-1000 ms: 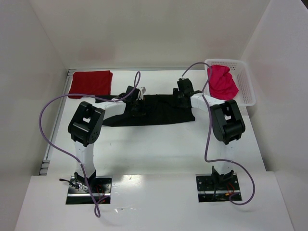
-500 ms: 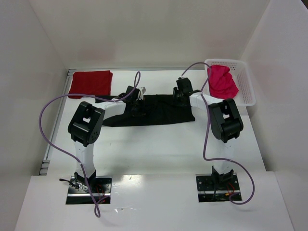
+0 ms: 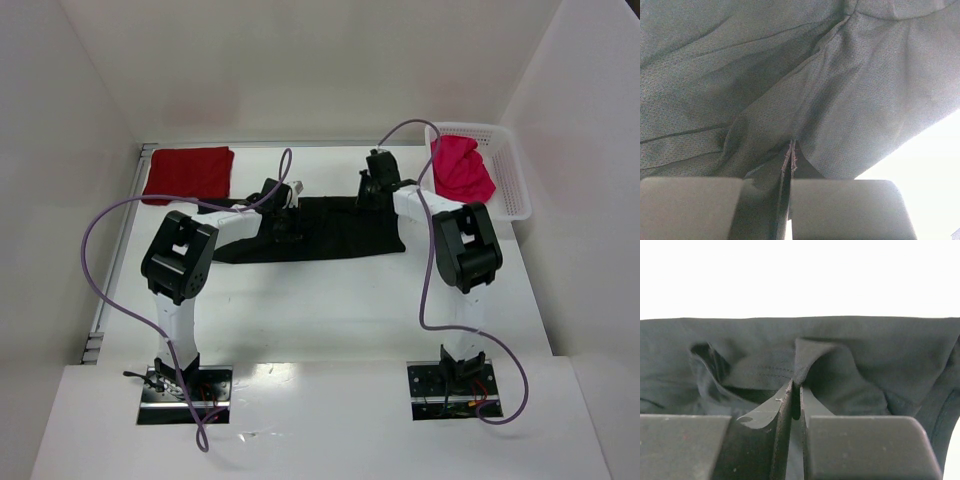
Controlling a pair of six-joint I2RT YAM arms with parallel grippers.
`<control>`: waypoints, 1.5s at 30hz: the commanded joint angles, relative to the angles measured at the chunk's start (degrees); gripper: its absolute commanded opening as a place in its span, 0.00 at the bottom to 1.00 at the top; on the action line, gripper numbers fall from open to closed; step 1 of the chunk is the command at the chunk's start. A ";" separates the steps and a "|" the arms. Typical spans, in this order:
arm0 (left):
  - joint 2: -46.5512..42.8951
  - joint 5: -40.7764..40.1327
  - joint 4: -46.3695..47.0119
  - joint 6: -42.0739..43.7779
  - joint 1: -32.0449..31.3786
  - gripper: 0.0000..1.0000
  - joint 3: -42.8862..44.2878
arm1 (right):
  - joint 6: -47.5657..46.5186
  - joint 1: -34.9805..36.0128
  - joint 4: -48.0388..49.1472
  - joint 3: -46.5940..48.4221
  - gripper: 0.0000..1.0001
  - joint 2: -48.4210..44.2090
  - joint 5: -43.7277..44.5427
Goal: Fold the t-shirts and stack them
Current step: Fold the other side of the tshirt into a rectangle
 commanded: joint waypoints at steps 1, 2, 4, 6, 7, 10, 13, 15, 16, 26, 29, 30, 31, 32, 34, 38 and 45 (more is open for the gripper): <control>0.27 0.21 -4.33 1.64 -0.58 0.00 -1.82 | 1.10 -1.29 3.11 4.10 0.14 1.50 1.83; 0.27 0.21 -4.33 1.64 -0.58 0.00 -1.82 | 1.63 -1.29 3.63 5.41 0.14 1.50 2.36; 0.27 0.21 -3.81 1.64 -0.58 0.00 -2.35 | 2.15 -2.43 3.63 6.29 0.14 2.03 2.98; 0.27 0.21 -3.81 1.64 -0.58 0.00 -2.35 | 2.85 -2.96 3.63 7.96 0.14 3.60 2.98; 0.27 0.21 -3.81 1.64 -0.58 0.00 -2.35 | 2.86 -2.96 3.63 8.49 0.14 3.61 3.50; 0.27 0.21 -3.81 2.17 -0.58 0.00 -2.35 | 3.48 -2.96 3.03 10.16 0.41 4.40 3.51; -0.26 0.21 -3.81 2.17 -0.58 0.00 -2.88 | 3.48 -2.96 4.68 8.85 0.67 3.00 3.51; -0.79 0.21 -4.33 2.17 -0.58 0.00 -2.88 | 3.48 -2.96 4.69 8.32 0.83 1.08 3.51; -1.48 0.21 -5.20 2.17 -0.58 0.00 -2.18 | 3.48 -2.96 4.08 8.32 0.89 0.28 3.51; -16.23 -1.72 -11.62 2.17 3.19 0.73 0.02 | 1.54 -2.96 -3.57 -10.98 1.00 -21.66 2.63; -20.38 -2.33 -13.73 0.94 6.27 0.86 -0.67 | 4.26 -2.96 -5.76 -16.44 1.00 -27.13 1.05; -21.34 -3.21 -13.74 0.94 6.97 0.87 -1.99 | 5.75 -2.96 -6.29 -17.51 1.00 -28.02 0.44; -23.01 -4.95 -14.35 0.41 7.85 0.88 -3.04 | 5.76 -2.96 -6.30 -18.48 1.00 -28.72 0.43; -23.63 -6.10 -14.35 -0.20 9.60 0.90 -3.92 | 6.28 -2.96 -7.08 -19.96 1.00 -29.25 0.43; -24.69 -8.04 -14.96 -0.21 11.54 0.91 -6.29 | 6.29 -2.96 -8.57 -19.98 0.95 -28.56 0.95; -23.47 -12.95 -14.97 -0.73 15.32 0.92 -7.45 | 5.51 -2.96 -10.96 -20.50 0.92 -26.36 3.68; -17.50 -12.11 -11.91 -0.21 22.17 0.90 -6.92 | 3.56 -2.96 -9.02 -19.98 0.91 -21.62 5.00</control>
